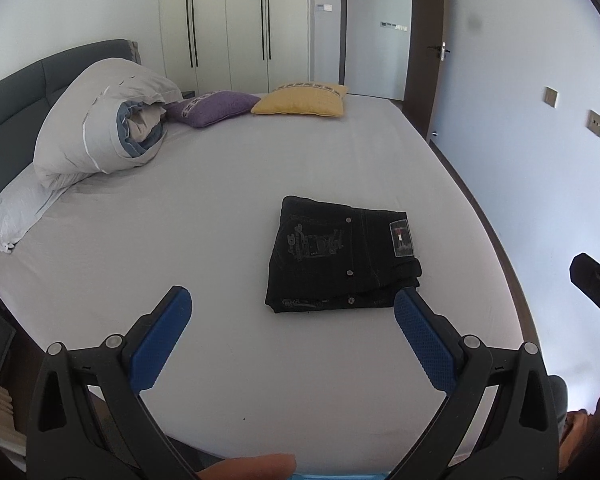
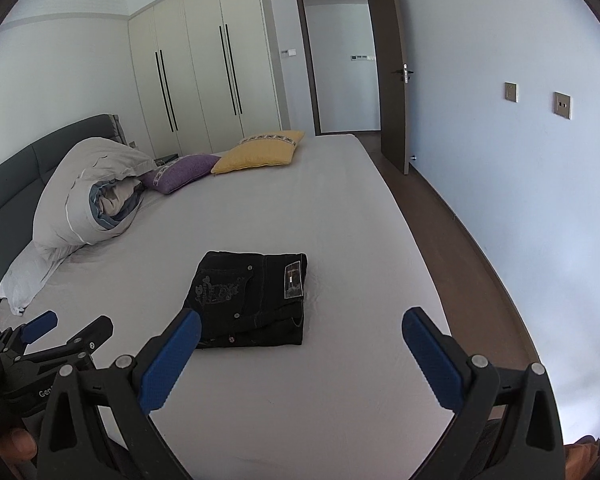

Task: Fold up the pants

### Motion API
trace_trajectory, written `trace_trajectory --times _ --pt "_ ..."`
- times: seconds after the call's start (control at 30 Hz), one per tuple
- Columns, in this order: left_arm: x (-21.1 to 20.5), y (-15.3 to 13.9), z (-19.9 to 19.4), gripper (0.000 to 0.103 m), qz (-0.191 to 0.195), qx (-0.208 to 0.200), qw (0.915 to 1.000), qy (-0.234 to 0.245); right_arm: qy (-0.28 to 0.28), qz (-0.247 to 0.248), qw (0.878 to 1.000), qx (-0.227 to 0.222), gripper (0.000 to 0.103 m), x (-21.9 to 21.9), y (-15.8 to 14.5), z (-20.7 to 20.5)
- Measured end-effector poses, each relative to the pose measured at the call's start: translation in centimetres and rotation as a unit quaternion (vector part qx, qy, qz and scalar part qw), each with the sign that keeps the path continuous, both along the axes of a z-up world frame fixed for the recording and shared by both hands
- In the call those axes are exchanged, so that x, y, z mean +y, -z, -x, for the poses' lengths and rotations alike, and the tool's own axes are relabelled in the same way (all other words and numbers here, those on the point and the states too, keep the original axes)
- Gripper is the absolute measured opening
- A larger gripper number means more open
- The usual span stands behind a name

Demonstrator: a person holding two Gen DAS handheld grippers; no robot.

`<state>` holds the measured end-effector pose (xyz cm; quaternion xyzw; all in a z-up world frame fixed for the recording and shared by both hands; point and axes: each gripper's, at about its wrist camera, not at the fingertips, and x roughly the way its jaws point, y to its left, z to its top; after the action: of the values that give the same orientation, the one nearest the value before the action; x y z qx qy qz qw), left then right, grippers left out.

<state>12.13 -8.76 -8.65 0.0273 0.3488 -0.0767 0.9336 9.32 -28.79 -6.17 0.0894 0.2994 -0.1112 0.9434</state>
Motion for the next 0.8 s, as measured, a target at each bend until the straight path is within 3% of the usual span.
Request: trace_trajectory --times 0.8 --pt "-0.5 1.9 -1.7 0.103 0.006 0.017 0.9998 0.0 -0.015 0.002 1.0 0.022 0.103 0.6 0.6 -0.9"
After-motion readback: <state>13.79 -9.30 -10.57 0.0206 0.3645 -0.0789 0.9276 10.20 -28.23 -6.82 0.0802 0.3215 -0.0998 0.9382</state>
